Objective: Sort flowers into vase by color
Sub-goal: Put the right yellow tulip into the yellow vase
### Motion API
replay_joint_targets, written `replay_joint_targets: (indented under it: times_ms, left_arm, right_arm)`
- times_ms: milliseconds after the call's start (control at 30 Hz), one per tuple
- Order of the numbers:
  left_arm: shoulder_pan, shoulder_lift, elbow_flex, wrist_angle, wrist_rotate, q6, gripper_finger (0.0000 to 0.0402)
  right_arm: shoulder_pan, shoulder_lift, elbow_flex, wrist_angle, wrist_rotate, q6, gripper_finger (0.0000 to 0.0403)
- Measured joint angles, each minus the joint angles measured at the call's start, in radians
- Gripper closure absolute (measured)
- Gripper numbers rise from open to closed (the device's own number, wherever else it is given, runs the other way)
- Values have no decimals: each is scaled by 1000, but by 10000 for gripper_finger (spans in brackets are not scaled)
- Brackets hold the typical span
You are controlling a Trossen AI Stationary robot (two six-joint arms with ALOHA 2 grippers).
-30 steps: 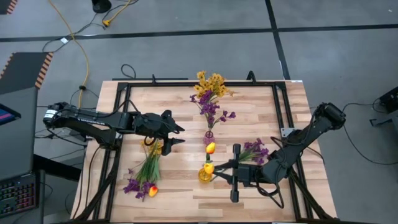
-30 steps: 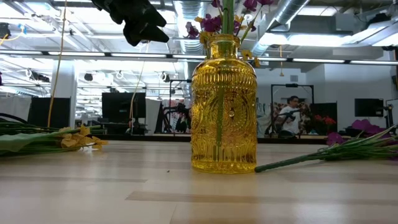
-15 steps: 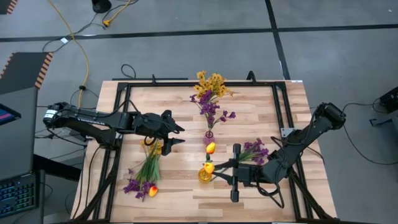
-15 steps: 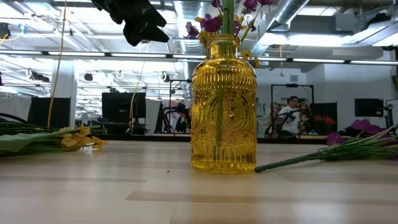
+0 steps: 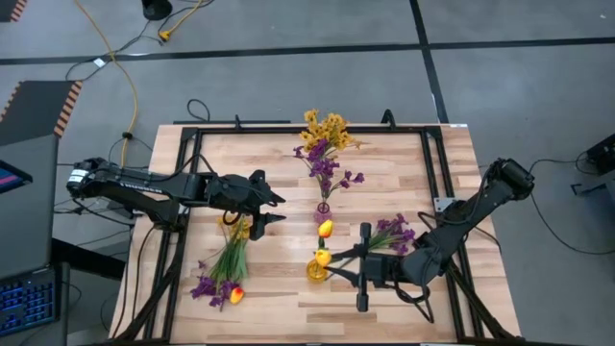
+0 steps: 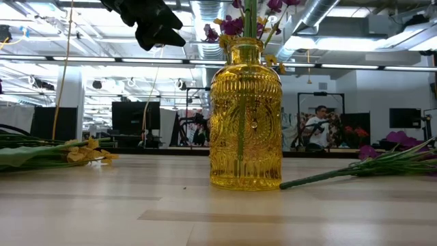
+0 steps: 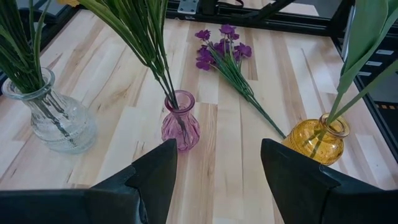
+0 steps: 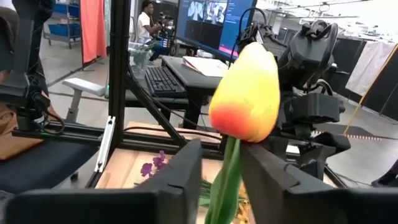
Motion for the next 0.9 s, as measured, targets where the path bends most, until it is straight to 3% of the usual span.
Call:
replay_joint_targets:
  times_ms: [167,333,567,900]
  left_arm:
    - [0,0,0,0,0,-7,182]
    - [0,0,0,0,21,-9,182]
    - [-4,0,0,0,28,-11,182]
    - [-4,0,0,0,29,-11,182]
  right_arm:
    - [0,0,0,-15,14,3,193]
    - [0,0,0,-25,111,4,152]
    - [7,0,0,-43,127,33,148]
    - [18,0,0,-244,90,204,147]
